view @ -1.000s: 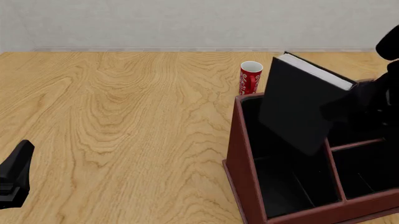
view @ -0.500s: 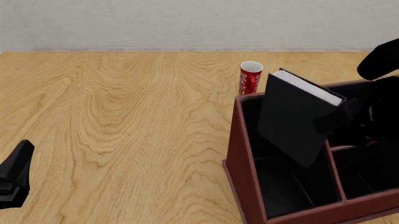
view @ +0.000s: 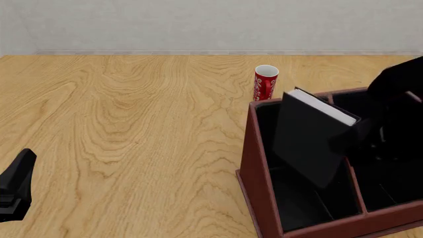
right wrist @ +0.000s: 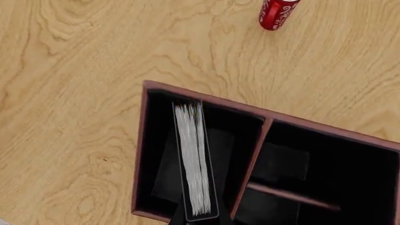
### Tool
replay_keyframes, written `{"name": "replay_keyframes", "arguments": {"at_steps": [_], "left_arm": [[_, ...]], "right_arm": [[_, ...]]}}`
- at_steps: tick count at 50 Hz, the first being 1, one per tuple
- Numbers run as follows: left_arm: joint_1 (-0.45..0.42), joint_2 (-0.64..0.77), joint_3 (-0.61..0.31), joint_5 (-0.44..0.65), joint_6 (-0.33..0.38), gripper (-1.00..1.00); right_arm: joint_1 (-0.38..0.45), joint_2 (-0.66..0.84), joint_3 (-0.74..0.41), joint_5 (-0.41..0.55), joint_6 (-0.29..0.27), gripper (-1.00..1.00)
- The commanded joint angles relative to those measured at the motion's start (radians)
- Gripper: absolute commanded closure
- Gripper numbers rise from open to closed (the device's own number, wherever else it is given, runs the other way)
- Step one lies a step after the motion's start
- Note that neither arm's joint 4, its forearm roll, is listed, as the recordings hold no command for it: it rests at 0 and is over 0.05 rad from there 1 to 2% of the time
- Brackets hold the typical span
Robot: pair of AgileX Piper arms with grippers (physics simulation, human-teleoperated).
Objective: Pick up the book and place it in the left compartment of the caddy.
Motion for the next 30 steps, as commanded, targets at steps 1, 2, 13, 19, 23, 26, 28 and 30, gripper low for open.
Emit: {"name": "replay_keyframes", "arguments": {"at_steps": [1, 2, 13, 19, 23, 26, 28, 30], "left_arm": [[0.000, 0.000, 0.000, 0.000, 0.000, -1.00], [0.000, 0.000, 0.000, 0.000, 0.000, -1.00], [0.000, 0.000, 0.000, 0.000, 0.000, -1.00], [0.000, 0.000, 0.000, 0.000, 0.000, -1.00], [0.000, 0.000, 0.000, 0.000, 0.000, -1.00], [0.000, 0.000, 0.000, 0.000, 0.000, -1.00], [0.000, 0.000, 0.000, 0.000, 0.000, -1.00], [0.000, 0.000, 0.000, 0.000, 0.000, -1.00]], "right_arm": [[-0.006, -0.002, 0.022, -0.016, 0.029, 1.00], [-0.006, -0.002, 0.022, -0.016, 0.029, 1.00], [-0.005, 0.000, 0.049, -0.030, 0.038, 1.00], [-0.004, 0.001, 0.059, -0.037, 0.043, 1.00], [-0.005, 0.004, 0.070, -0.047, 0.048, 1.00], [-0.005, 0.004, 0.080, -0.053, 0.050, 1.00], [-0.004, 0.005, 0.088, -0.057, 0.053, 1.00], [-0.004, 0.007, 0.091, -0.059, 0.058, 1.00]]}}
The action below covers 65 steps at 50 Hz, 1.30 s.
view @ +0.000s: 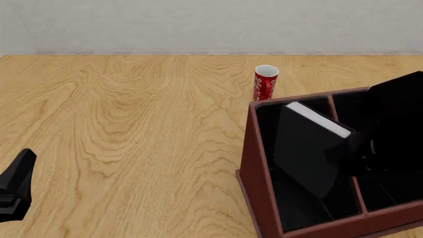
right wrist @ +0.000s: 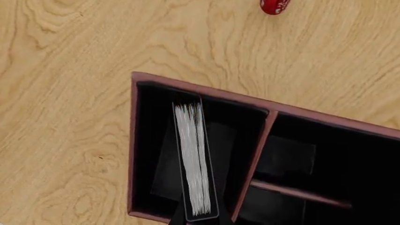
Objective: Pick up the book and place it in the left compartment of the caddy.
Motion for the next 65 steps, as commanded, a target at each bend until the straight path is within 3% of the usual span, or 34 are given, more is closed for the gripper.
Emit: {"name": "replay_keyframes", "arguments": {"at_steps": [1, 65], "left_arm": [[0.000, 0.000, 0.000, 0.000, 0.000, -1.00], [0.000, 0.000, 0.000, 0.000, 0.000, -1.00]], "right_arm": [[-0.001, 0.002, 0.023, -0.022, 0.034, 1.00], [-0.023, 0.087, 0.154, -0.147, 0.065, 1.00]]}}
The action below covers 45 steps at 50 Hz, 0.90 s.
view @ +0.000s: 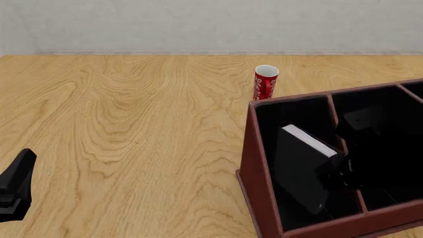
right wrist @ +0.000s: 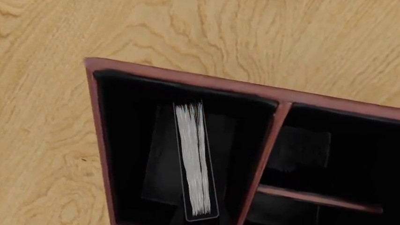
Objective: Pick up the book and place it in the left compartment of the caddy.
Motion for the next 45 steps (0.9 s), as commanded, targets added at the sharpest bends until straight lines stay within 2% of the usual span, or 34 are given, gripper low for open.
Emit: {"name": "replay_keyframes", "arguments": {"at_steps": [1, 45], "left_arm": [[0.000, 0.000, 0.000, 0.000, 0.000, -1.00], [0.000, 0.000, 0.000, 0.000, 0.000, -1.00]], "right_arm": [[0.002, 0.012, 0.014, -0.020, 0.029, 1.00], [0.007, 0.020, 0.066, -0.051, 0.044, 1.00]]}}
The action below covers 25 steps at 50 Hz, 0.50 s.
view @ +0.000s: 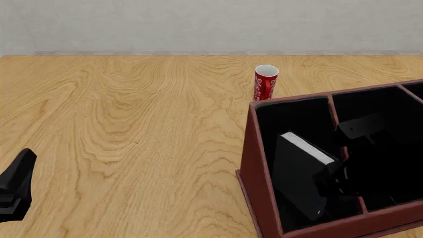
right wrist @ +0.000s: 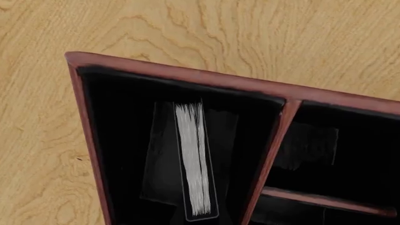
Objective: Pick up the book and place it in the left compartment of the caddy.
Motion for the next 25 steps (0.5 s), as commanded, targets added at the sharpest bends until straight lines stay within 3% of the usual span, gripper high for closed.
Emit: {"name": "replay_keyframes", "arguments": {"at_steps": [1, 25], "left_arm": [[0.000, 0.000, 0.000, 0.000, 0.000, -1.00], [0.000, 0.000, 0.000, 0.000, 0.000, -1.00]], "right_arm": [[0.001, 0.005, 0.016, -0.007, 0.024, 1.00], [0.018, 0.023, 0.032, -0.027, 0.043, 1.00]]}}
